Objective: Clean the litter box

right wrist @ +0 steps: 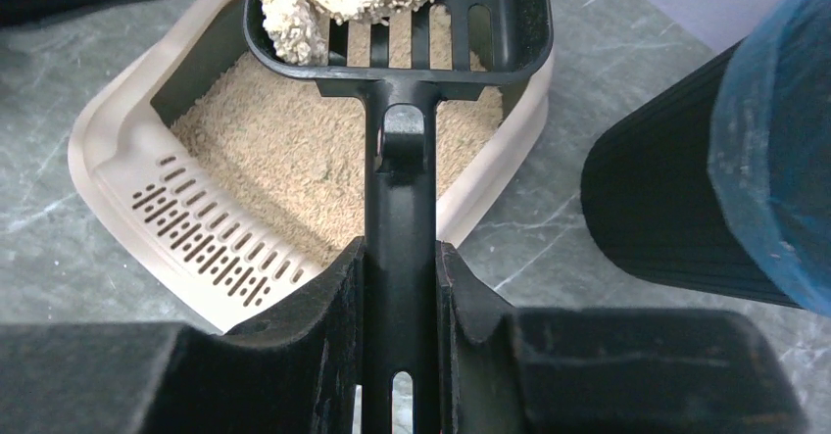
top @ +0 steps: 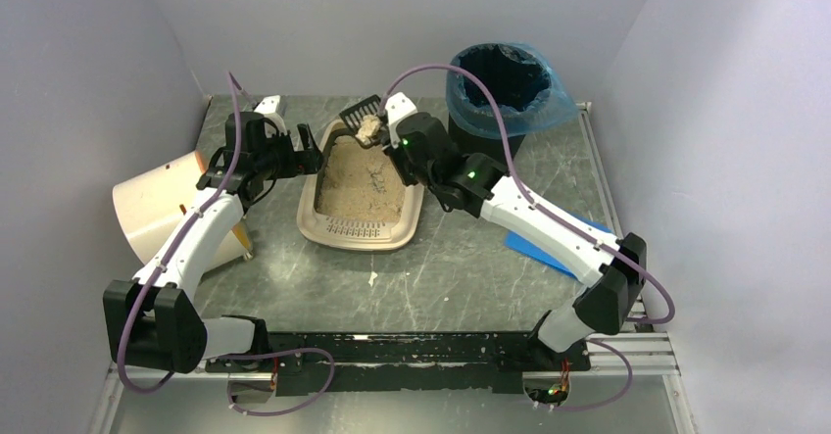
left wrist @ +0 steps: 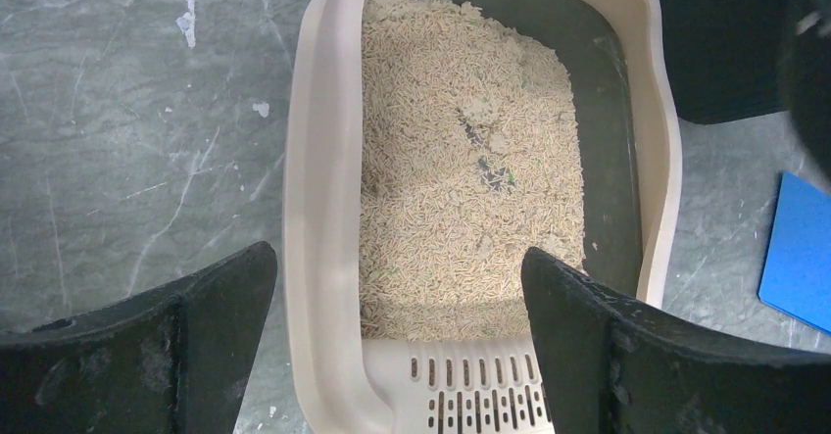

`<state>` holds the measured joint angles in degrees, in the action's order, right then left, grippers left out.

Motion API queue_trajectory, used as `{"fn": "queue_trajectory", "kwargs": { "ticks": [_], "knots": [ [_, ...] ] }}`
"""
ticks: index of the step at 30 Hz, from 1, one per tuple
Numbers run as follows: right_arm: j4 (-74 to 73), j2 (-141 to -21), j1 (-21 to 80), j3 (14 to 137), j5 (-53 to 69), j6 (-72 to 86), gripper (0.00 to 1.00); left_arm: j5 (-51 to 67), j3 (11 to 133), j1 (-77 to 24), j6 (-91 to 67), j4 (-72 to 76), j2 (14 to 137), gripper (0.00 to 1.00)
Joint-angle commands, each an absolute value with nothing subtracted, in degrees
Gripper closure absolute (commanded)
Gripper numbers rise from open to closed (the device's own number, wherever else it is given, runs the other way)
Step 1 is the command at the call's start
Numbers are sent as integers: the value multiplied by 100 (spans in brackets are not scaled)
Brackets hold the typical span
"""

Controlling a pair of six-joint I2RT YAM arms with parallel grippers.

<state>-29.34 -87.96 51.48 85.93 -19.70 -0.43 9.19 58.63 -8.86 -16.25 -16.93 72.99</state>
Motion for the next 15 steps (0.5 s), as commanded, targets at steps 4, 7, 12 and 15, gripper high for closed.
{"fn": "queue_trajectory", "kwargs": {
  "ticks": [4,7,12,15],
  "knots": [
    [-3378,-8681,4589,9354,-1780,-9,100,884,5870,-949,-1555,-1565,7238,0],
    [-3451,-8605,4292,9523,-1748,-9,100,878,5848,-949,-1552,-1558,7216,0],
    [-3478,-8498,3702,9712,-1677,143,100,891,5842,-958,-1556,-1557,7236,0],
    [-3479,-8456,3233,9783,-1370,296,100,892,5860,-958,-1543,-1571,7259,0]
  ]
}}
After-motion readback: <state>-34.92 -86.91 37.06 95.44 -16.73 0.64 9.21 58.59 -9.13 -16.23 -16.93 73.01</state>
